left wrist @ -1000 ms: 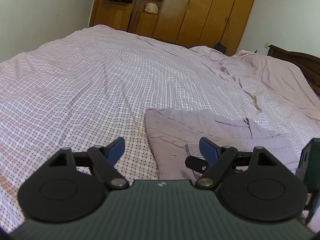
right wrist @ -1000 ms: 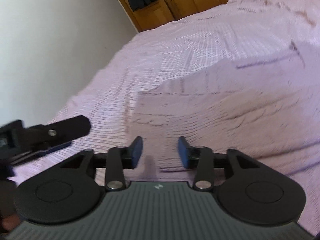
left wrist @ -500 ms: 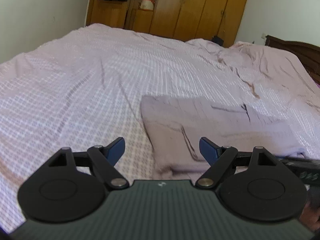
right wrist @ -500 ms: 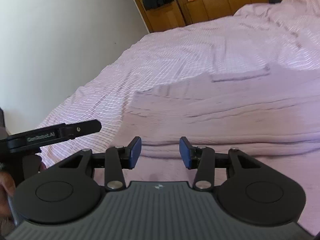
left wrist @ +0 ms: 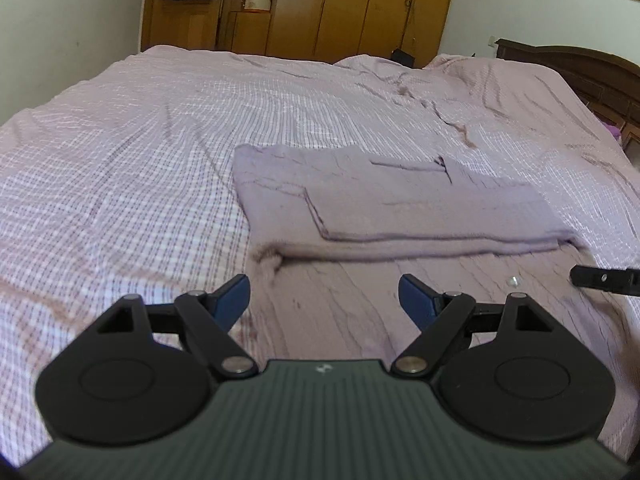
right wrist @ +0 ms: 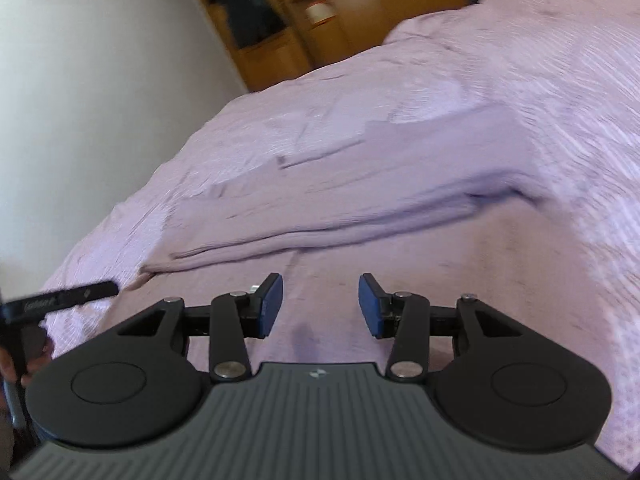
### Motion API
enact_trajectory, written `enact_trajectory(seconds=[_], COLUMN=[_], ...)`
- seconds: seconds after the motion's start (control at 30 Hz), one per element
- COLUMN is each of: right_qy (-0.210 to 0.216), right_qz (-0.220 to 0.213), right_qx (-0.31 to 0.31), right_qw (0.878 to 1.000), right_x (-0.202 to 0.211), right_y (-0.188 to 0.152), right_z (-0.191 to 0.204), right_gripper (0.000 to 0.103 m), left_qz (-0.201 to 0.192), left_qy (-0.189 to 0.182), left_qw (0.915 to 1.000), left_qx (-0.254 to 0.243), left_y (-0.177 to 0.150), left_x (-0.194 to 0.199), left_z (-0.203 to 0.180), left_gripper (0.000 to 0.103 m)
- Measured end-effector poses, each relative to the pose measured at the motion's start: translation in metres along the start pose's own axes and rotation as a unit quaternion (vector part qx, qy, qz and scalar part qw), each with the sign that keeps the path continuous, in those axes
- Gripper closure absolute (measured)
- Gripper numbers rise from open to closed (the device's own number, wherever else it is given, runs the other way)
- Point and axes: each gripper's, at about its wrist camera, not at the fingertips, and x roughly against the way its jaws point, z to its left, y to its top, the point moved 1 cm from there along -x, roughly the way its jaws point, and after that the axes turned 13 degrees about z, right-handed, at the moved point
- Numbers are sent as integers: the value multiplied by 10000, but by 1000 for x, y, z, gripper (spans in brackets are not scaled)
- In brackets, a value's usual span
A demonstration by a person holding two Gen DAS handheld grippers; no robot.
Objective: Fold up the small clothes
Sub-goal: 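Move both open grippers to the hem of the cardigan, then grasp the cardigan hem with the left gripper while the right gripper grasps it too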
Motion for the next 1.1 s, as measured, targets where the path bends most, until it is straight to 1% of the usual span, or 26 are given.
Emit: enact_trajectory(seconds=[0.13, 0.27, 0.37, 0.47, 0.53, 0.6, 0.7, 0.77, 0.83, 0.87, 0.9, 1.0, 1.03, 1.1], right_qy=[-2, -51, -46, 58, 44, 8, 0, 151, 476, 665, 811, 1201, 1296, 1274], right_qz=[-196, -353, -469, -440, -414, -427, -446, -473, -458, -479, -492, -471, -391, -278], right_qx=[-123, -349, -487, -635, -685, -755, -1035, -1350, -1765, -1935, -2053, -2311, -2304, -2099], right_qw=[9997, 9988, 9977, 9970, 9968, 9962, 9936, 9896, 9821, 9777, 9741, 9643, 9636, 9690], right_x=[22, 42, 58, 71, 78, 84, 96, 102, 108, 110, 112, 113, 110, 104], right_y=[-10, -16, -21, -29, -39, -49, -63, -75, -94, -104, -112, -133, -136, -135], right_z=[-26, -48, -64, -80, -91, -100, -116, -125, -131, -132, -132, -127, -123, -114], right_gripper=[53, 53, 53, 53, 53, 53, 53, 53, 53, 53, 53, 53, 53, 53], left_qz=[67, 207, 240, 261, 276, 313, 394, 463, 636, 692, 702, 785, 760, 697], left_qy=[-43, -40, -119, -250, -304, -405, -523, -703, -1114, -1274, -1345, -1131, -1164, -1305], left_qw=[9996, 9990, 9986, 9984, 9980, 9965, 9933, 9904, 9836, 9804, 9798, 9852, 9848, 9817], left_qx=[260, 398, 457, 442, 481, 664, 957, 1100, 1272, 1332, 1304, 1020, 1045, 1198], left_y=[-20, -42, -55, -65, -73, -79, -84, -90, -97, -101, -106, -103, -101, -97], left_x=[6, 13, 18, 21, 22, 27, 34, 40, 42, 44, 44, 37, 34, 28], left_z=[2, 5, 6, 7, 9, 13, 13, 11, 7, 4, -1, -11, -11, -7], left_gripper=[20, 20, 20, 20, 20, 20, 20, 21, 21, 21, 21, 21, 21, 21])
